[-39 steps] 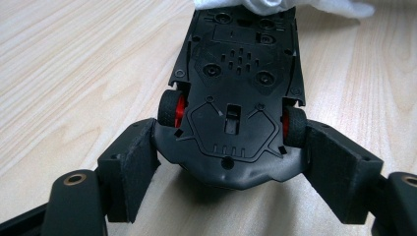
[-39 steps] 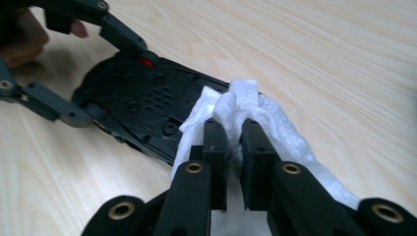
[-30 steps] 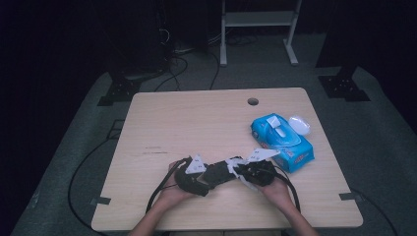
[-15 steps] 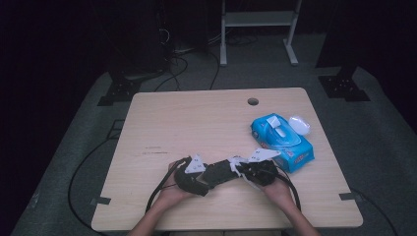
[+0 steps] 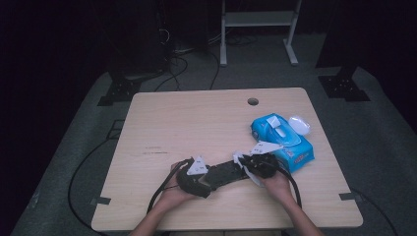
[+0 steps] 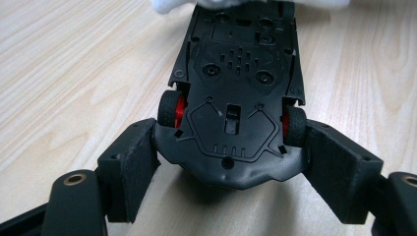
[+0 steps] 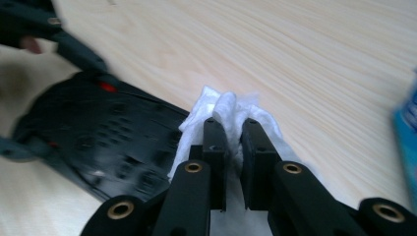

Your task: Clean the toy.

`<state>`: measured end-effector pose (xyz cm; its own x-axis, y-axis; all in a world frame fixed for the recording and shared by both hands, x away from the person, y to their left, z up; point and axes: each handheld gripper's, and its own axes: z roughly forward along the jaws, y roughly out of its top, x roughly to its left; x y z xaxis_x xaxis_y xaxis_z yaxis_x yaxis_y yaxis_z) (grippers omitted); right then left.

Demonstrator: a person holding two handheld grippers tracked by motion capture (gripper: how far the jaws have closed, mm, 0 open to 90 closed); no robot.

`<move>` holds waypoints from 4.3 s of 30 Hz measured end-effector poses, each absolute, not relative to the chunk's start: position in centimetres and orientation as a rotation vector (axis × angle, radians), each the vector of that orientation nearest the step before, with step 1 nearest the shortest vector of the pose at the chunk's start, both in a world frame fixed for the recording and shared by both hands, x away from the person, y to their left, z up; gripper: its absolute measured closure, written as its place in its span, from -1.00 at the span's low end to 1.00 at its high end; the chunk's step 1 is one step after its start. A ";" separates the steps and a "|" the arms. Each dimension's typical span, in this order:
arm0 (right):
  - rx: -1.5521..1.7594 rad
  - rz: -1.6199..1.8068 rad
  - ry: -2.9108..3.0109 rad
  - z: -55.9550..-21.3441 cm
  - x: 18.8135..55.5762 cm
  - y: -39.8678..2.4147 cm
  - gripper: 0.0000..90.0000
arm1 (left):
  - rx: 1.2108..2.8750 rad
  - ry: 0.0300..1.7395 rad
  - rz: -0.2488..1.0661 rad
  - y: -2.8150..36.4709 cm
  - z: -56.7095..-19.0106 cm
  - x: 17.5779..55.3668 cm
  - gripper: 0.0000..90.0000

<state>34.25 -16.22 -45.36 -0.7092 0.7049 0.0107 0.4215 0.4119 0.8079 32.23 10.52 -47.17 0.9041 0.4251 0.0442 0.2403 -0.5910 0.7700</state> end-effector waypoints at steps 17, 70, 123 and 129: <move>1.014 1.273 2.367 -45.3 34.5 -16.3 0.82 | 2.238 0.462 0.310 10.2 -47.2 32.0 -0.47; 0.832 1.247 2.463 -45.0 33.7 -10.1 0.82 | 2.251 0.457 0.331 9.8 -47.2 32.0 -0.47; 0.878 1.081 2.446 -44.7 31.6 -17.7 0.81 | 2.254 0.451 0.319 10.1 -47.2 32.1 -0.47; 0.841 1.074 2.472 -44.8 30.6 -17.7 0.81 | 2.253 0.448 0.329 10.1 -47.2 32.0 -0.47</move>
<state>30.60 -17.73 -44.76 -0.7770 0.6273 -0.0527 0.3895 0.5448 0.7426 32.01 10.06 -47.23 0.9035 0.4190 0.0897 0.2118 -0.6188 0.7565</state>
